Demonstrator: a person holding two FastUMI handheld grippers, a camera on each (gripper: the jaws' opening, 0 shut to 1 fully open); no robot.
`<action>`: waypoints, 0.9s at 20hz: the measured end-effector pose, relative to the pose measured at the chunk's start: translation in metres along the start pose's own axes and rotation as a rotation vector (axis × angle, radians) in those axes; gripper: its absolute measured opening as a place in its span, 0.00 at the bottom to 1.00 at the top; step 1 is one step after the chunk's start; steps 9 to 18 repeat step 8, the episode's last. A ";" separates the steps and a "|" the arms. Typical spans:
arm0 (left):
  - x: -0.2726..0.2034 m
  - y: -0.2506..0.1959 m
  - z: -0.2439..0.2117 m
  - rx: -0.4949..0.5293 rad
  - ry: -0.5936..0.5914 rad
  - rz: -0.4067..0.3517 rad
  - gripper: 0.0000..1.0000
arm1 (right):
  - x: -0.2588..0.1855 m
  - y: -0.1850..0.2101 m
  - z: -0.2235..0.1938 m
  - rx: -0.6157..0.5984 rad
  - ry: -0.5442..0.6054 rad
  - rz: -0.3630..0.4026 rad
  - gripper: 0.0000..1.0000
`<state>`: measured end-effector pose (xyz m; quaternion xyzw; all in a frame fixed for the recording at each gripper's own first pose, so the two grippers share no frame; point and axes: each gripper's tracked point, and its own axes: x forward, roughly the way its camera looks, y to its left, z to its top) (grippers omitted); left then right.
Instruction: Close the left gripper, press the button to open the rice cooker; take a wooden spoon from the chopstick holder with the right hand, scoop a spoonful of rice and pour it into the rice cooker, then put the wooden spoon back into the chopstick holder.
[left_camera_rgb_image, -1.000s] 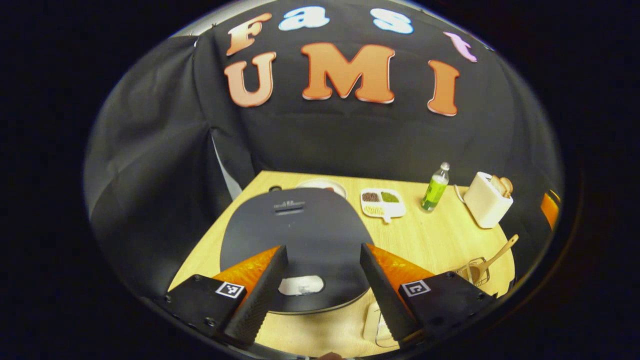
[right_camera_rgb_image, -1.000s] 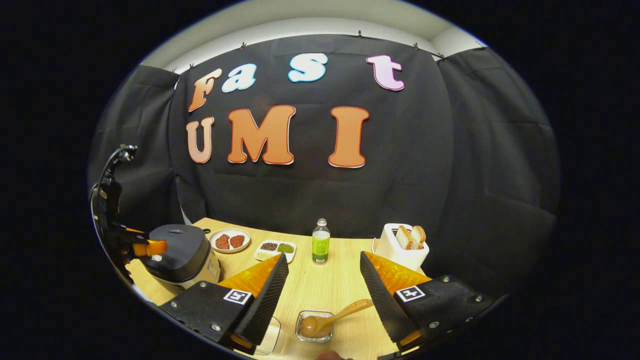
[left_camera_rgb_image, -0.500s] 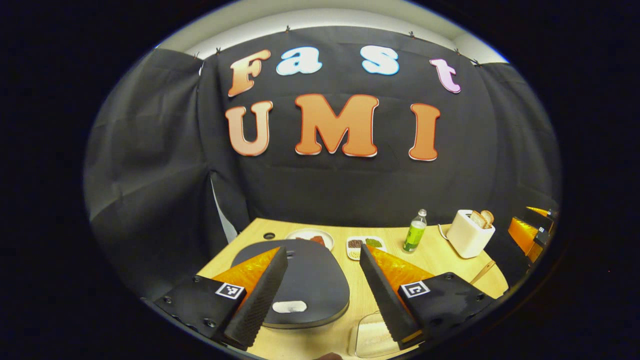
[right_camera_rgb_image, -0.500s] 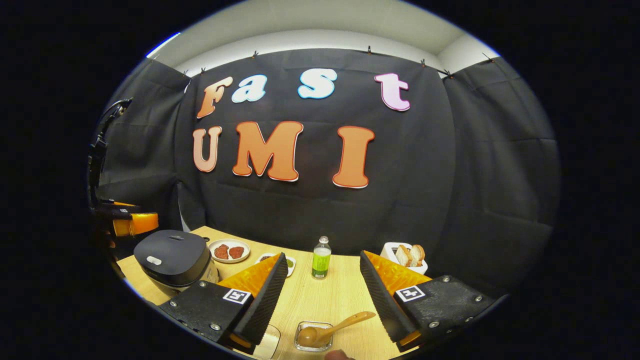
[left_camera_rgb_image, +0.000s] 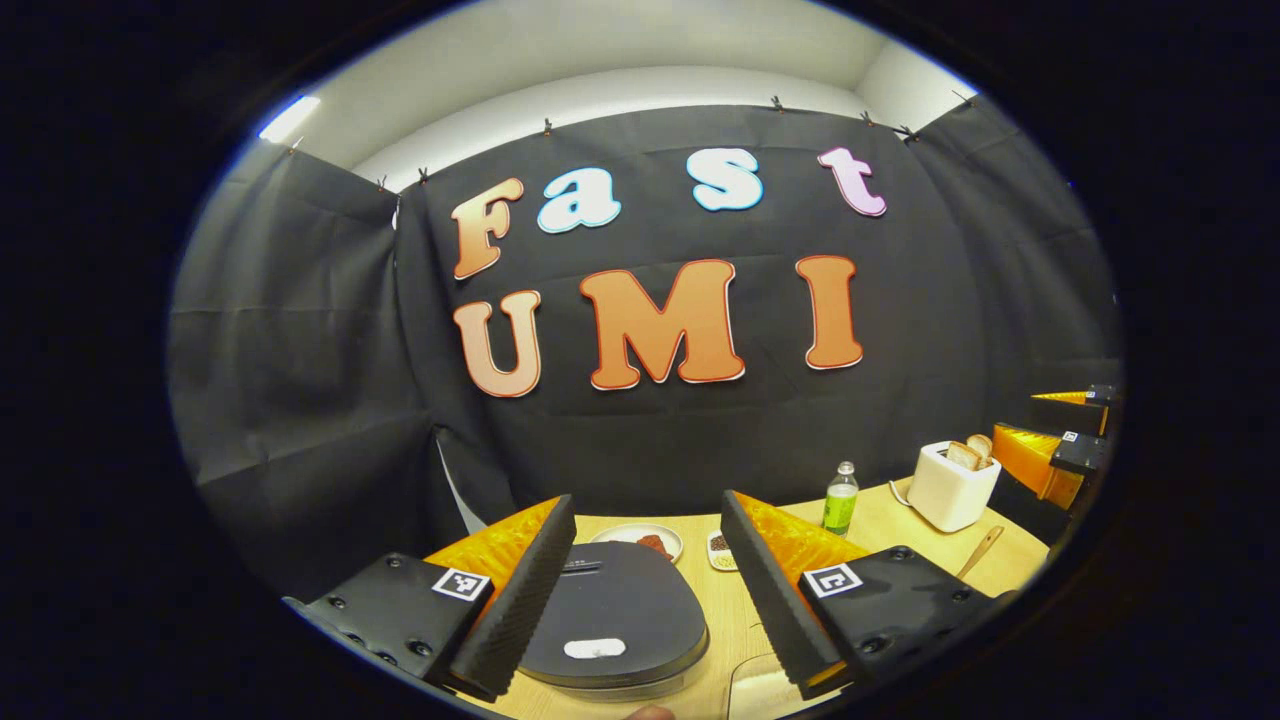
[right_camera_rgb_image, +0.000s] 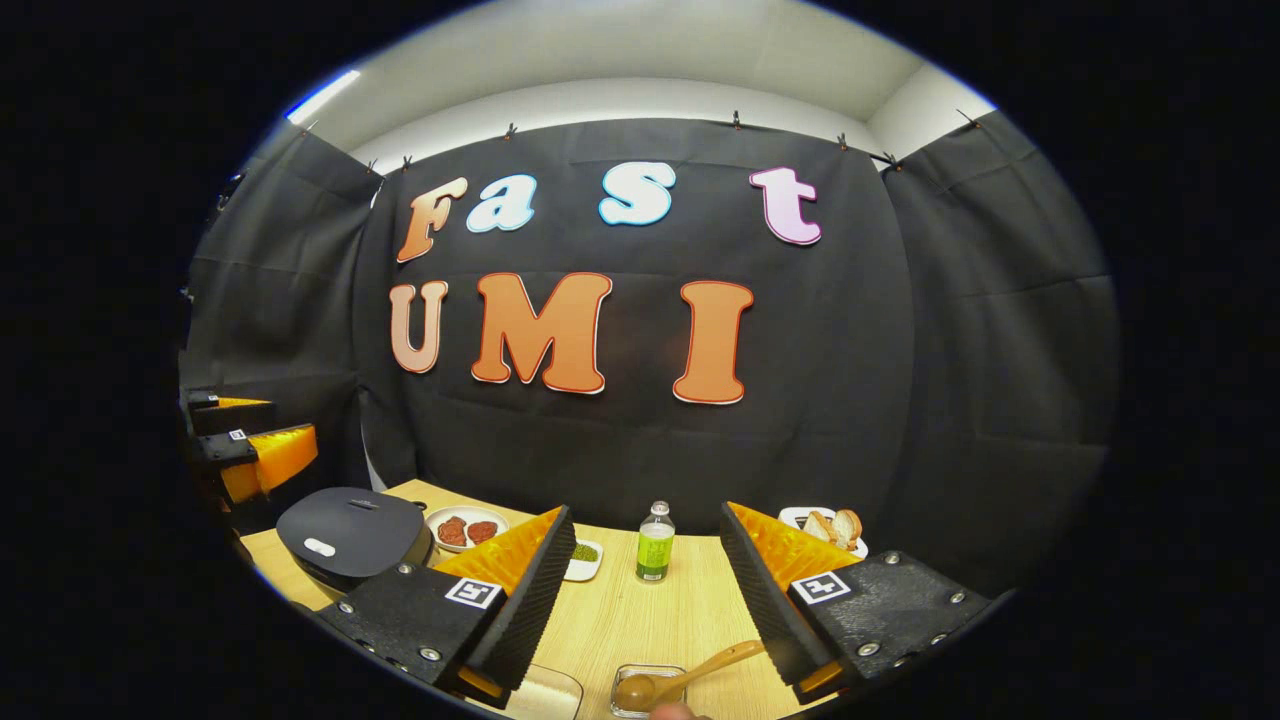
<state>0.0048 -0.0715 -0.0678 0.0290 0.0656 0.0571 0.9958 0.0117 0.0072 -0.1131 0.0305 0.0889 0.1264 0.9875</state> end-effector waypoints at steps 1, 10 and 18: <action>-0.001 0.000 0.000 -0.006 -0.001 -0.001 0.98 | -0.002 0.001 0.001 0.002 0.000 0.003 0.95; -0.003 -0.002 -0.011 -0.028 0.009 0.013 0.94 | -0.001 0.007 0.005 0.030 -0.006 0.004 0.90; -0.003 -0.002 -0.011 -0.028 0.009 0.013 0.94 | -0.001 0.007 0.005 0.030 -0.006 0.004 0.90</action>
